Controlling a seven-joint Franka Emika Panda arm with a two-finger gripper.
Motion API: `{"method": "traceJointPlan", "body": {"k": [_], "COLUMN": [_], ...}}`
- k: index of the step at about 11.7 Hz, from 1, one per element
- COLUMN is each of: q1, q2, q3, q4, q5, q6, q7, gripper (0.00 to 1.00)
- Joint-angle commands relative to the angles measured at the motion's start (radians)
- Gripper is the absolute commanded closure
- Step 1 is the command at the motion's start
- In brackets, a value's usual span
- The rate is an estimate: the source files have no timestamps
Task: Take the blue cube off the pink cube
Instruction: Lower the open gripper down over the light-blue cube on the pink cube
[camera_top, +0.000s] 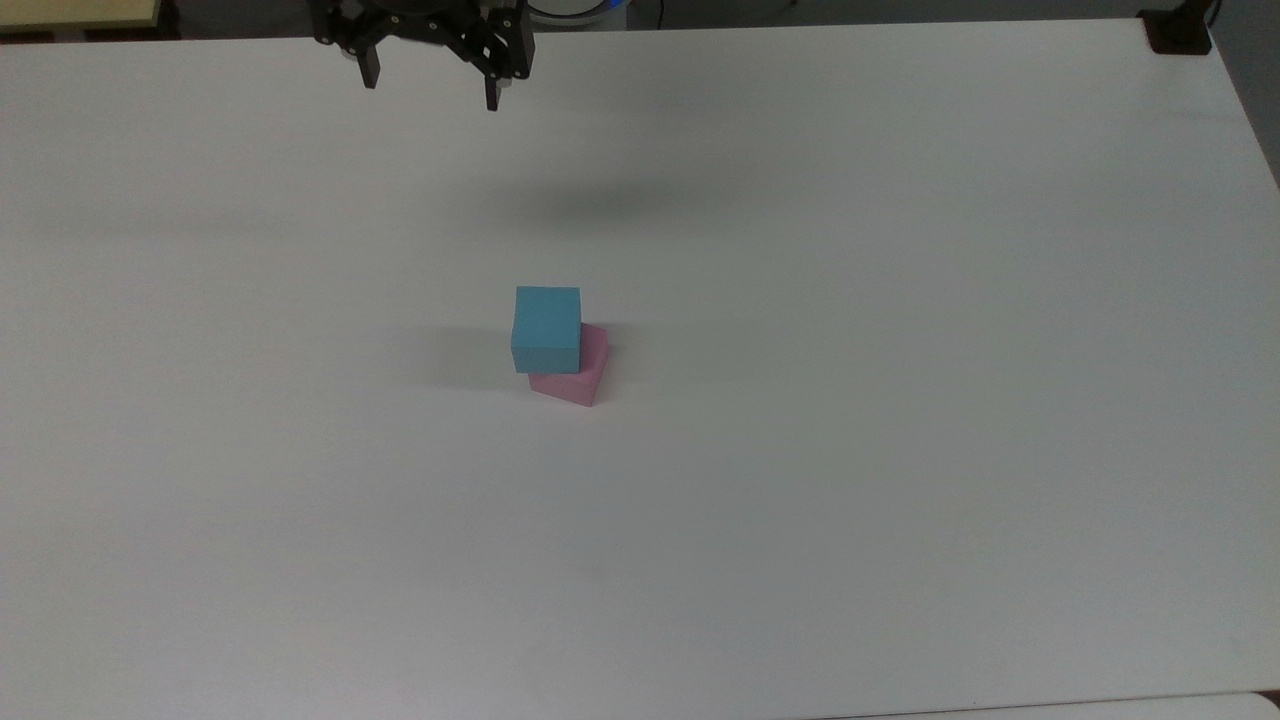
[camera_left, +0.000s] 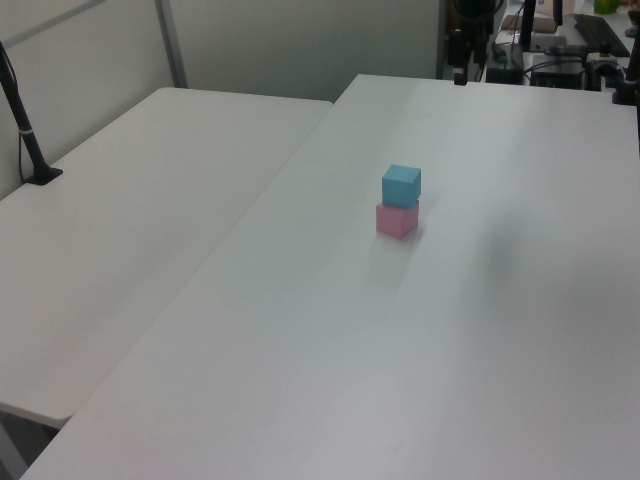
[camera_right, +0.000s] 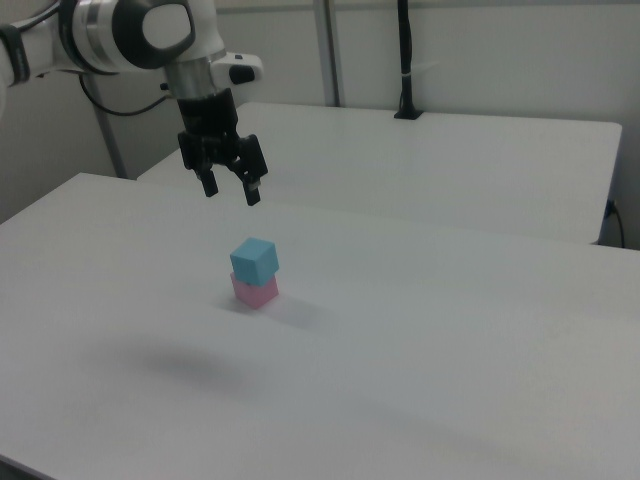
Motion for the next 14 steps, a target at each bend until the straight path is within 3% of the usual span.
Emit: {"method": "traceJointPlan", "body": {"k": [1, 9, 14], "q1": [0.013, 0.112, 0.125], "q2": [0.062, 0.28, 0.313], "q3": [-0.001, 0.006, 0.003], "q4": [-0.01, -0.009, -0.009], "q5": [0.039, 0.076, 0.019], "q6": [0.055, 0.328, 0.393], "q7": [-0.02, 0.029, 0.066], "gripper": [0.0, 0.0, 0.0]}}
